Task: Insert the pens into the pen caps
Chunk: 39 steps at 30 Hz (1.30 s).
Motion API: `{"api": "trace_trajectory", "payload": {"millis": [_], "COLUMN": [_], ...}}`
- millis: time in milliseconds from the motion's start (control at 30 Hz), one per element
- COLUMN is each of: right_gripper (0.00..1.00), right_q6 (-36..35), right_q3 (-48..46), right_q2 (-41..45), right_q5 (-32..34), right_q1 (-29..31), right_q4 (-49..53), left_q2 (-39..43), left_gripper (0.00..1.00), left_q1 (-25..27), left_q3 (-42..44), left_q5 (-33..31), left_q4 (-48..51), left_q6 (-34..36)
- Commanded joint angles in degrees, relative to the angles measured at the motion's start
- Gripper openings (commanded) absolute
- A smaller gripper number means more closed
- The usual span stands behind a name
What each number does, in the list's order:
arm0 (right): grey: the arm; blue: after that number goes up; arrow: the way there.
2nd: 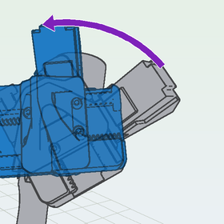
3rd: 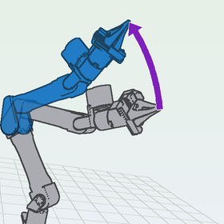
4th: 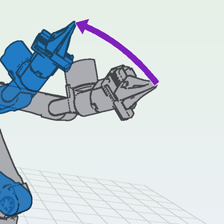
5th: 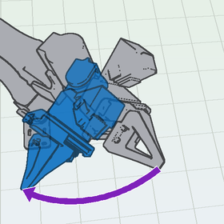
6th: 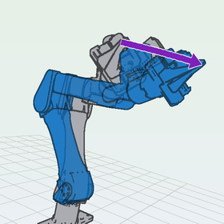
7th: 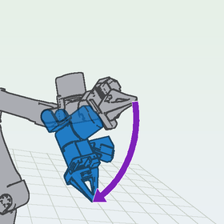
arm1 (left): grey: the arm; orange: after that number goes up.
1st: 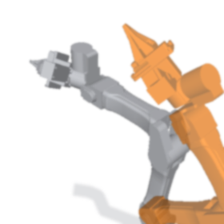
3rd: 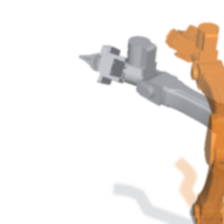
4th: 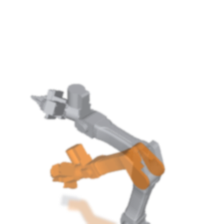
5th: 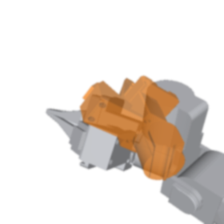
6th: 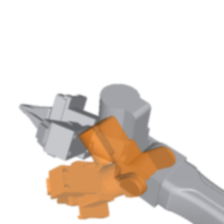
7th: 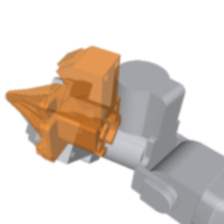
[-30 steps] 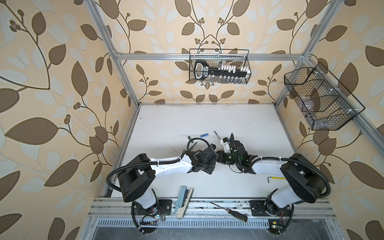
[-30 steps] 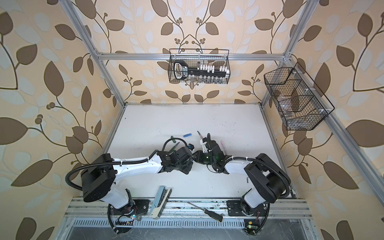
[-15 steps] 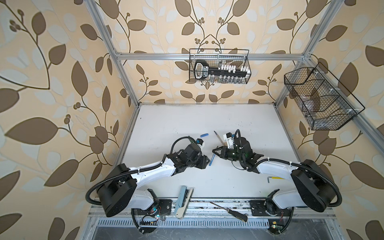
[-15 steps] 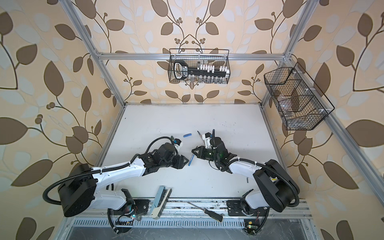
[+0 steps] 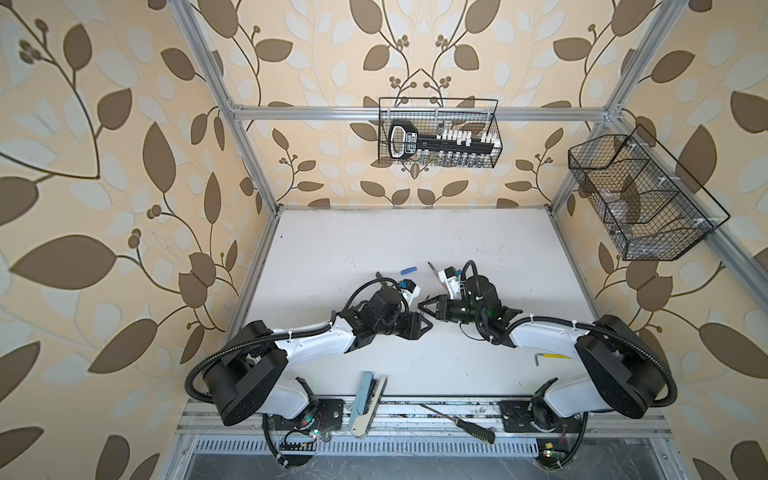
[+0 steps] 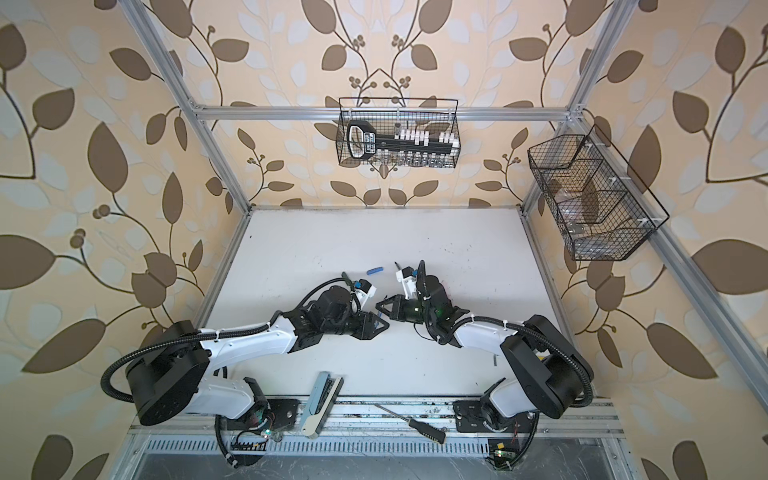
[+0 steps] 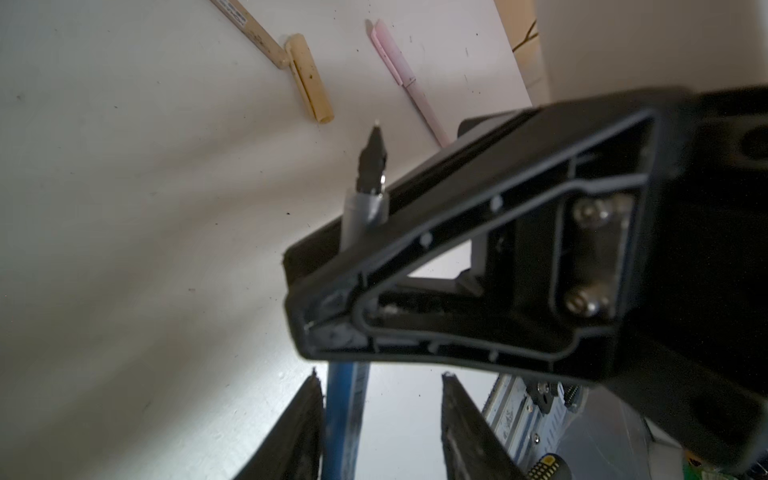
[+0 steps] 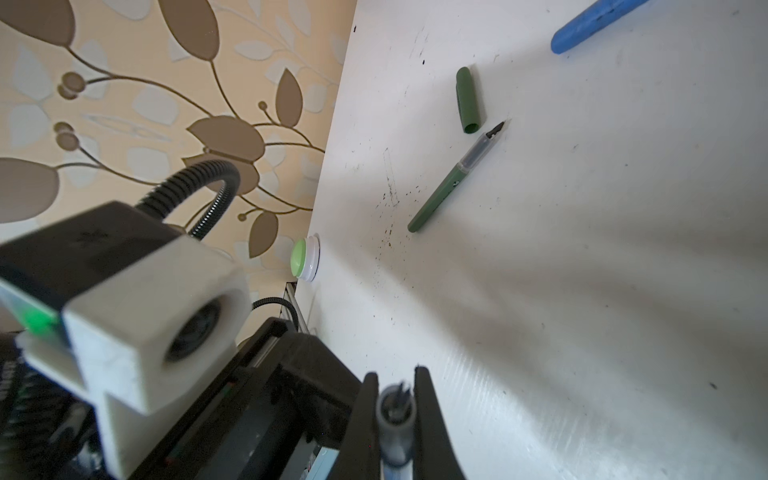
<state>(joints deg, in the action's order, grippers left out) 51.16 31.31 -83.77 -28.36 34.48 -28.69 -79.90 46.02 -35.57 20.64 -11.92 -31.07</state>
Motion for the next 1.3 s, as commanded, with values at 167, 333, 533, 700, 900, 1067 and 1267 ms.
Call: {"api": "trace_trajectory", "payload": {"millis": [167, 333, 533, 700, 900, 1067, 1267], "right_gripper": [0.00, 0.00, 0.07, 0.33, 0.51, 0.55, 0.56], "right_q6": [-0.4, 0.0, -1.1, -10.0, -21.6, -27.1, -29.9], "right_q3": [1.0, 1.0, 3.5, 12.8, 31.5, 52.2, 71.7], "right_q2": [1.3, 0.7, 0.2, 0.6, -11.4, -29.7, -46.9], "right_q5": [-0.3, 0.0, 0.8, 6.0, 13.8, 14.1, 15.3], "right_q1": [-0.8, -1.0, -0.6, -0.8, -4.2, -4.8, -4.5], "right_q4": [-1.2, -2.3, -0.3, 14.5, 29.9, 39.2, 48.3], "left_q2": [2.6, 4.3, 7.3, 11.6, 18.5, 26.5, 31.6], "left_gripper": [0.38, 0.20, 0.08, 0.01, 0.03, 0.05, 0.08], "left_q1": [-0.6, -0.7, -0.8, -1.9, -3.3, -3.4, -3.4], "left_q3": [0.0, 0.2, -0.6, -1.9, -1.1, 0.8, -0.1], "left_q5": [0.1, -0.8, -4.1, -9.2, -17.0, -19.2, -21.1], "left_q4": [0.3, 1.7, 6.3, 16.4, 28.3, 32.4, 36.6], "left_q6": [1.0, 1.4, 2.8, 3.6, 1.2, 0.2, 0.8]}}
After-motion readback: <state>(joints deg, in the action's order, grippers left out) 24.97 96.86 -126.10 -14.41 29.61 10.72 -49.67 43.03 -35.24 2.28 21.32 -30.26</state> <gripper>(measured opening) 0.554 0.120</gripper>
